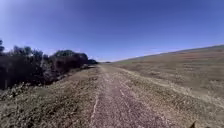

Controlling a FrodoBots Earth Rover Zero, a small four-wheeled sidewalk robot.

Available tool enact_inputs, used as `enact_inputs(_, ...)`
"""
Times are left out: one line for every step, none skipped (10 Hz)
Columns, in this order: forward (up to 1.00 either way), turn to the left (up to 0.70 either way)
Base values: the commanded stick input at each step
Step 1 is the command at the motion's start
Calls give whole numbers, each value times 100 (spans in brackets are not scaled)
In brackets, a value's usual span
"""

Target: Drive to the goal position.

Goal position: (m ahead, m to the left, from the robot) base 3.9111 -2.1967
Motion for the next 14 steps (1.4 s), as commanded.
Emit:
enact_inputs(70, 0)
enact_inputs(70, 0)
enact_inputs(70, 0)
enact_inputs(70, 0)
enact_inputs(70, 0)
enact_inputs(70, 0)
enact_inputs(70, 0)
enact_inputs(70, 0)
enact_inputs(70, 0)
enact_inputs(70, 0)
enact_inputs(70, 0)
enact_inputs(70, 0)
enact_inputs(70, 0)
enact_inputs(70, 0)
